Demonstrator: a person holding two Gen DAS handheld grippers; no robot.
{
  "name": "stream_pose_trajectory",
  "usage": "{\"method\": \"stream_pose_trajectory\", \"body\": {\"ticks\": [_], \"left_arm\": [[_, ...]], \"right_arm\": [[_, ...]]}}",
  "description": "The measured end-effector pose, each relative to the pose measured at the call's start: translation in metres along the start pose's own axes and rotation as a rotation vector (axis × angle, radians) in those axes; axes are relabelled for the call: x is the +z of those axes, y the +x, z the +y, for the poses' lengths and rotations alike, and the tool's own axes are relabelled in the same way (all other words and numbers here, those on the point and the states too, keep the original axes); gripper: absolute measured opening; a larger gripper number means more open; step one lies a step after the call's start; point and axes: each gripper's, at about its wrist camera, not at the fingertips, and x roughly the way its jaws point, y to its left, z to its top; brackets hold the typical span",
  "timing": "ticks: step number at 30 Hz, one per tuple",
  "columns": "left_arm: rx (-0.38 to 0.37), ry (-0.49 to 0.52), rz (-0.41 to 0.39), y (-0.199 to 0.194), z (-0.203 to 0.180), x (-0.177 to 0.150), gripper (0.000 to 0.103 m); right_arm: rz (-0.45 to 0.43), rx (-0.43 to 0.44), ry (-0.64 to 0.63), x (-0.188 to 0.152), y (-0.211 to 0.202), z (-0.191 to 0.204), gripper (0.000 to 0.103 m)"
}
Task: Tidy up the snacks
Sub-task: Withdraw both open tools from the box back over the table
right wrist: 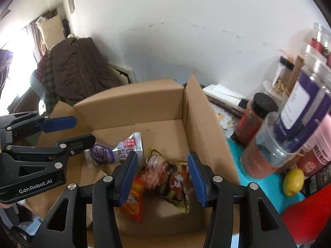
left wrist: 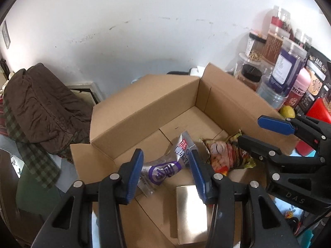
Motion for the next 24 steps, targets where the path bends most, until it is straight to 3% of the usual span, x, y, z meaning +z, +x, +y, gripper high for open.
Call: {"method": "stream_pose_trajectory", "body": {"ticks": [14,24], "left_arm": [[-0.024,-0.02,-0.141,-0.085,-0.015,-0.005,0.046],[-0.028,-0.005,-0.249,-0.155,-0.033,-0.026,0.046]], "right_arm": [[-0.144,-0.014,-0.016,0.004,-0.09,0.014,0.05],[-0.249,-0.017,-0.039,-0.015,-0.161,0.028,0.056]]}}
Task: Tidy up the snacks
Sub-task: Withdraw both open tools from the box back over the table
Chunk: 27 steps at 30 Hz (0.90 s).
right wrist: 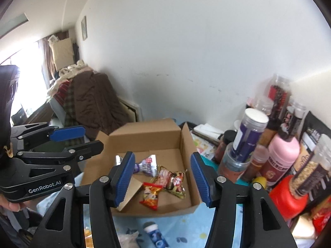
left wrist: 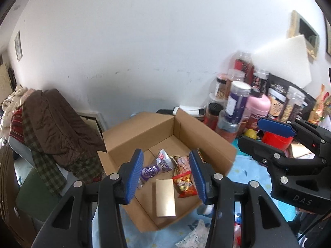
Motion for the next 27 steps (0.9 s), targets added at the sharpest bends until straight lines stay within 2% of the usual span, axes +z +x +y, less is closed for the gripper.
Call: {"method": "stream_pose_trajectory", "body": {"ticks": [4,9,11,16,17,19,20,22,27], "left_arm": [[-0.014,0.007,-0.033,-0.028,-0.01,-0.008,0.046],[-0.021,0.016,-0.066,-0.053,-0.02,-0.019,0.046],[-0.036,0.018,-0.073,-0.063,-0.024,-0.025,0.046],[-0.049,0.023,-0.088,-0.084,-0.033,-0.04,0.047],[-0.051,0.023,-0.091,-0.089,-0.035,-0.044,0.05],[-0.059,0.018,-0.104,-0.098,-0.037,-0.05,0.07],[-0.06,0.015,-0.118,-0.105,-0.038,-0.055,0.073],[-0.056,0.014,-0.134,-0.114,-0.04,-0.061,0.076],[-0.052,0.016,-0.13,-0.133,-0.046,-0.081,0.077]], "right_arm": [[-0.039,-0.02,0.006,-0.007,-0.03,0.003,0.063],[-0.064,-0.03,0.017,-0.021,-0.06,0.006,0.064],[-0.068,-0.029,0.025,-0.028,-0.071,0.008,0.069],[-0.078,-0.04,0.048,-0.043,-0.095,0.011,0.073],[-0.084,-0.042,0.053,-0.048,-0.101,0.012,0.074],[-0.089,-0.045,0.053,-0.055,-0.11,0.015,0.074],[-0.09,-0.048,0.051,-0.058,-0.114,0.017,0.075],[-0.092,-0.055,0.048,-0.064,-0.122,0.019,0.078],[-0.093,-0.061,0.052,-0.081,-0.14,0.026,0.085]]}}
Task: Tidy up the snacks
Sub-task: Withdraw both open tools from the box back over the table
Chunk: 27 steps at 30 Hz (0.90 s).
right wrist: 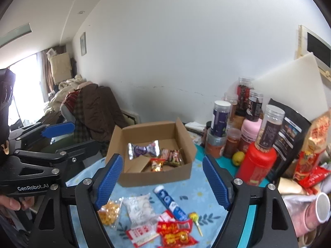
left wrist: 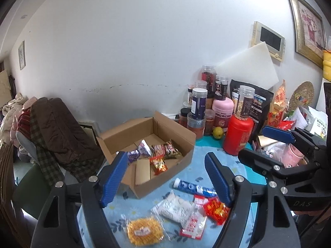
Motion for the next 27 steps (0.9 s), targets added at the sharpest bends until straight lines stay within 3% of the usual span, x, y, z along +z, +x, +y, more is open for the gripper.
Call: {"method": "stream_pose_trajectory", "body": {"ticks": [16,27], "left_arm": [[-0.025,-0.033,0.056,-0.027,-0.011,-0.064,0.078],[-0.032,-0.124,0.124,-0.014,0.006,-0.105,0.078]], "right_arm": [[0.053,0.007,0.022,-0.065,-0.032,0.02,0.087],[0.113,-0.004,0.02,-0.101,-0.02,0.032,0.087]]}}
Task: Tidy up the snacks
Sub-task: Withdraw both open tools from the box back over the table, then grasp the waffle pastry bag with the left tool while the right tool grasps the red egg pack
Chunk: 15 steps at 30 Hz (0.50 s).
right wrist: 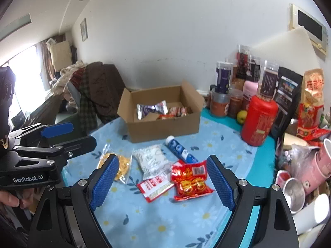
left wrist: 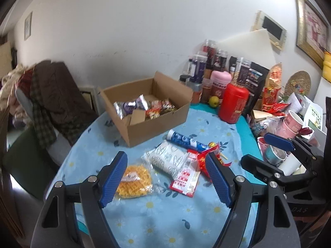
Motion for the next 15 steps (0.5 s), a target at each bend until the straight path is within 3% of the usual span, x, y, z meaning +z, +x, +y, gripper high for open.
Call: {"method": "stream_pose_trajectory", "body": {"ticks": [15], "left_arm": [[0.022,-0.116,0.112,0.069,0.046,-0.03,0.078]], "right_arm": [[0.106,0.035,0.026,-0.036,0.066,0.002,0.087]]}}
